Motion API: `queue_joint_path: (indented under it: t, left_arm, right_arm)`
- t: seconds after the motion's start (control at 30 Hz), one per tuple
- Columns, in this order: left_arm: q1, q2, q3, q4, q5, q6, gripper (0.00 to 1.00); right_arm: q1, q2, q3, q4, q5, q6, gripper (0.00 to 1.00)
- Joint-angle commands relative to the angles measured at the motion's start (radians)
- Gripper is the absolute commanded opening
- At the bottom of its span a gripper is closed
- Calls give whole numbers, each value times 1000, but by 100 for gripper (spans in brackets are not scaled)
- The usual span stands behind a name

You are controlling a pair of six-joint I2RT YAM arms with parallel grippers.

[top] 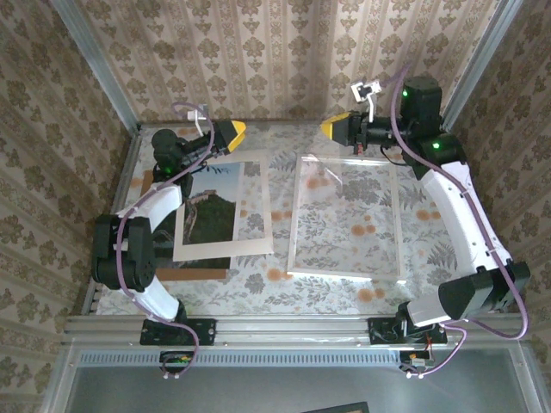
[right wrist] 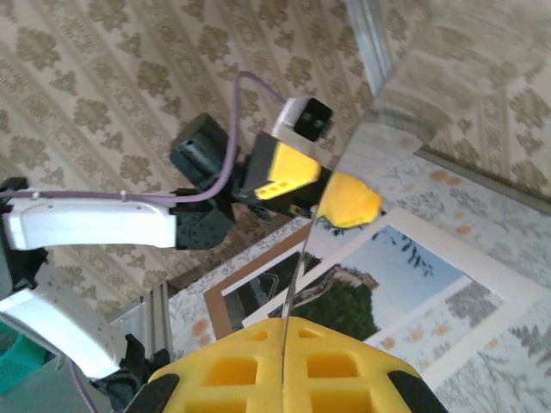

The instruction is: Put the photo into the frame

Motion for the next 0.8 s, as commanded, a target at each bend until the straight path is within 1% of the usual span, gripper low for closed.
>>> queue_joint_path:
  t: [0.0,0.2,0.37,0.5,0.6,0.77]
  left_arm:
    - [8,-23,17,43,14,-1,96]
    - [8,-28,10,39,22,14,91]
    - [7,-39,1,11,22,41,85]
    - [2,-46,5,-34,28,76,78]
    - [0,-67,-5,-80,28,126,72]
    - [-7,-107,-13,-218,20,267,63]
  right_arm:
    - [-29,23,-29,4,19,90,0]
    - [-38,59,-65,30,41,159,0]
    - [-38,90,-63,39,56,188,0]
    - [-38,105,-72,74,49,220,0]
    - [-42,121,-71,83,52,246,0]
    - [-44,142,-62,98,54,301,0]
